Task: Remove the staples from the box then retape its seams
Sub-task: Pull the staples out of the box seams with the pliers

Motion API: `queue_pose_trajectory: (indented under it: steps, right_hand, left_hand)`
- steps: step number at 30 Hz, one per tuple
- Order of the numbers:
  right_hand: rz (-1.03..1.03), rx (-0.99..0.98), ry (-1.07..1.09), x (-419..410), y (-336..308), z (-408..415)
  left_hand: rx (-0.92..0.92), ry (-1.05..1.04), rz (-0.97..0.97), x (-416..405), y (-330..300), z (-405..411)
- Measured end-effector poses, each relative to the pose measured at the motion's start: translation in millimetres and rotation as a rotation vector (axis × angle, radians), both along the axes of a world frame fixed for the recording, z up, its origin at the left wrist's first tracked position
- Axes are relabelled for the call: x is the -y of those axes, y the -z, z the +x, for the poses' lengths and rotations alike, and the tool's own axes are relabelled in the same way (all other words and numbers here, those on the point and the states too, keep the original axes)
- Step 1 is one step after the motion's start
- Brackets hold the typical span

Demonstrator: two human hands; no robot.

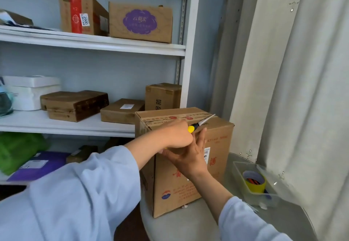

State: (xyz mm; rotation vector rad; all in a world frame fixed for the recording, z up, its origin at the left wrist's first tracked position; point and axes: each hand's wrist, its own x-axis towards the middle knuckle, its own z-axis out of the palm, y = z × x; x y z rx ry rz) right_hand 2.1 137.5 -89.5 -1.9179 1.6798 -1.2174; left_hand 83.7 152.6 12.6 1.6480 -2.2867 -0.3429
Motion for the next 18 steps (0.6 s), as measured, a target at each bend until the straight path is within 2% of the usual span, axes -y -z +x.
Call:
queue_pose_trajectory:
  steps: [6,10,16,18]
  right_hand:
    - [-0.028,0.048,0.134,1,5,10]
    - [-0.037,-0.010,0.223,2,9,17]
    - [-0.146,-0.133,0.226,5,12,0]
    - [-0.204,-0.139,0.222,5,14,-18]
  left_hand:
    - [-0.097,-0.019,-0.035,12,-2,15]
    - [-0.142,-0.052,-0.035,18,-3,18]
    - [-0.657,-0.070,-0.022,28,-4,21]
    - [-0.614,-0.084,-0.116,35,-1,26]
